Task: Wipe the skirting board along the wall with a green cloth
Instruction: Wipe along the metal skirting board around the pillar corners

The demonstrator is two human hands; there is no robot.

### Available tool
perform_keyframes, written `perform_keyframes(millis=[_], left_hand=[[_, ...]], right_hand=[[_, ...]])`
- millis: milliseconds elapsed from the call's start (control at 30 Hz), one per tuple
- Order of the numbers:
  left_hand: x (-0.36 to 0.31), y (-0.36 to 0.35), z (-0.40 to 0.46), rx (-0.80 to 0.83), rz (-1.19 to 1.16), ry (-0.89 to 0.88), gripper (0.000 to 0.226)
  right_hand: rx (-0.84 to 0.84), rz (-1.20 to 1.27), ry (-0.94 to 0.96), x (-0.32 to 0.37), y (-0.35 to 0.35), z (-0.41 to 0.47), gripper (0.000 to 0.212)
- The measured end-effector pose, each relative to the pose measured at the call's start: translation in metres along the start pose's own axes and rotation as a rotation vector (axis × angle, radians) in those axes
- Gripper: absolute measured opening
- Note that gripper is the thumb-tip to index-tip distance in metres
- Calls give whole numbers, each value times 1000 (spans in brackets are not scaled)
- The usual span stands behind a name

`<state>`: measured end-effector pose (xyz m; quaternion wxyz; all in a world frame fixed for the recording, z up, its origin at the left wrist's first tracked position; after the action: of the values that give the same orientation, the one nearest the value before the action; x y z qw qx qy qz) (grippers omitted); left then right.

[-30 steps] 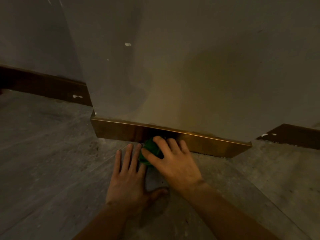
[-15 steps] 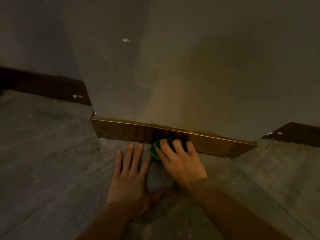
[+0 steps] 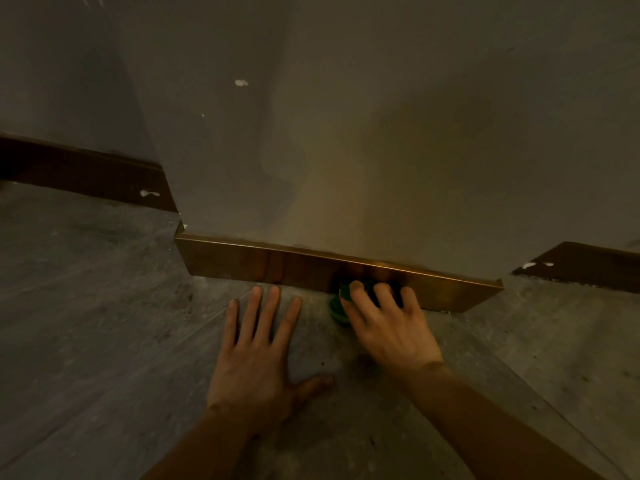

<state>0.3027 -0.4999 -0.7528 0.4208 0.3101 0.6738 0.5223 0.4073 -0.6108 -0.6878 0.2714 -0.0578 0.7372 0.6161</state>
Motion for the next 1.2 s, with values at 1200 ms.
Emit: perform_keyframes(millis=[1200], left_hand=[[-1,3,0,-19,3,-31,114]], right_hand=[[223,74,-116,-36,-22,-45,82]])
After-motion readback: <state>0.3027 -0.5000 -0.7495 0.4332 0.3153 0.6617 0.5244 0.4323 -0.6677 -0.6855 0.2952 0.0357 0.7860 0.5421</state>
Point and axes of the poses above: each hand's wrist, its own z-axis towards the middle knuckle, its own y-axis out of the back of the hand, x = y × z, the point moved 8 cm from there along z, towards the middle knuckle, and after that the axes turned 10 degrees about y, right-handed, at the moved point
